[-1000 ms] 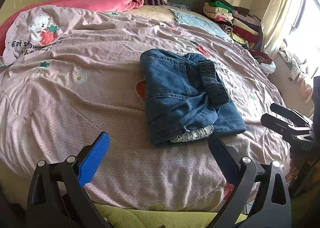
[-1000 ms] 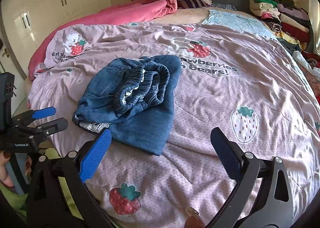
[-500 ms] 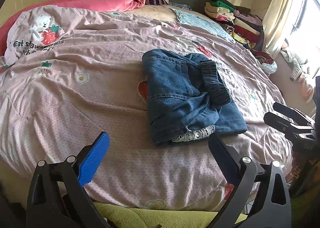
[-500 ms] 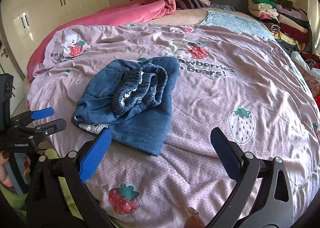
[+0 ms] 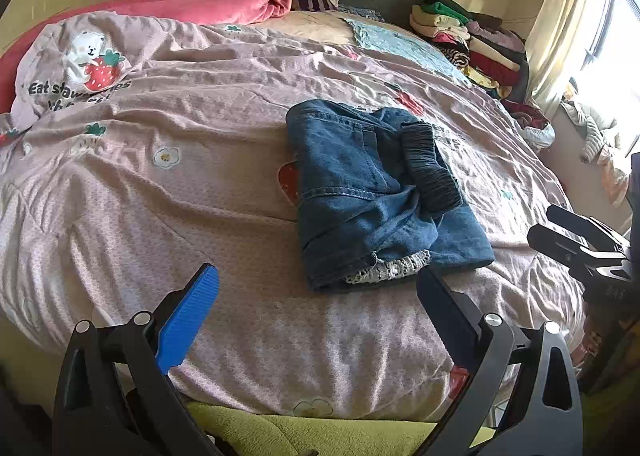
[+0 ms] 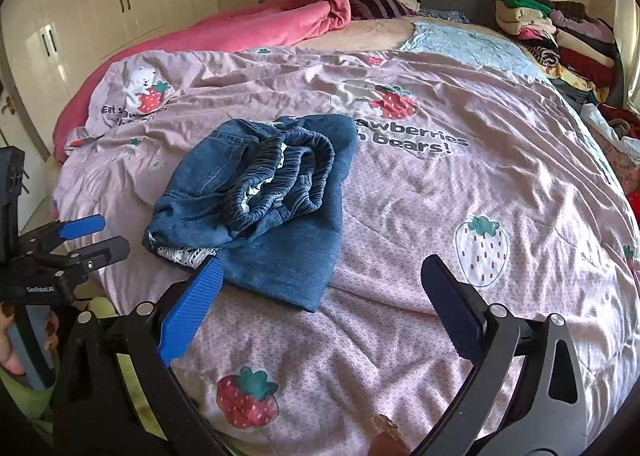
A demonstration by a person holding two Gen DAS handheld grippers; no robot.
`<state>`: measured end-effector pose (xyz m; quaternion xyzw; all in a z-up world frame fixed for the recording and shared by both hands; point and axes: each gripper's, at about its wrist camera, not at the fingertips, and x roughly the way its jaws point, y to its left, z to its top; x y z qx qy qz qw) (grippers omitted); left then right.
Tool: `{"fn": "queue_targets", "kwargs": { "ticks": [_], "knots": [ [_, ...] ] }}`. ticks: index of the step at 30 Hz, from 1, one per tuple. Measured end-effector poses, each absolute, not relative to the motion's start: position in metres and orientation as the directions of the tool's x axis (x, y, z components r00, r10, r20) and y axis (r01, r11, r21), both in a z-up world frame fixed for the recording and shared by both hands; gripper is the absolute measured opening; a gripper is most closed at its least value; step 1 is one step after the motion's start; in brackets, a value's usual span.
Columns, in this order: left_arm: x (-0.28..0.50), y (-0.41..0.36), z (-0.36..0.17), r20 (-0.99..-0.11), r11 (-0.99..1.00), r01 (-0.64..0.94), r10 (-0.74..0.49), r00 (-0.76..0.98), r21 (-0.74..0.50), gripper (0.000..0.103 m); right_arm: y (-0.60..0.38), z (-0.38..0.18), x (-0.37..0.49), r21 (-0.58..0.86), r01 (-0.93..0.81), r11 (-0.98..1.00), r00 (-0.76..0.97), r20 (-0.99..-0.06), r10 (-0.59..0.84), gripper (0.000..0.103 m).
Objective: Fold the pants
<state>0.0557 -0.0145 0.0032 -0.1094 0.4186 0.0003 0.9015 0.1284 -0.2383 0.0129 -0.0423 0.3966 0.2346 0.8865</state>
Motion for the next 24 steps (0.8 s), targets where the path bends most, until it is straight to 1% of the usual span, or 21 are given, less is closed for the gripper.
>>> {"fn": "queue_targets", "kwargs": {
  "ticks": [24],
  "knots": [
    [0.0536,-0.0099,0.006,-0.757,0.976,-0.107,-0.077,0.649,-0.19,0.099,-0.2428,0.0159,0.1265,0.107,-0.439,0.892,0.583,-0.722,0.373,0.094]
  ]
}}
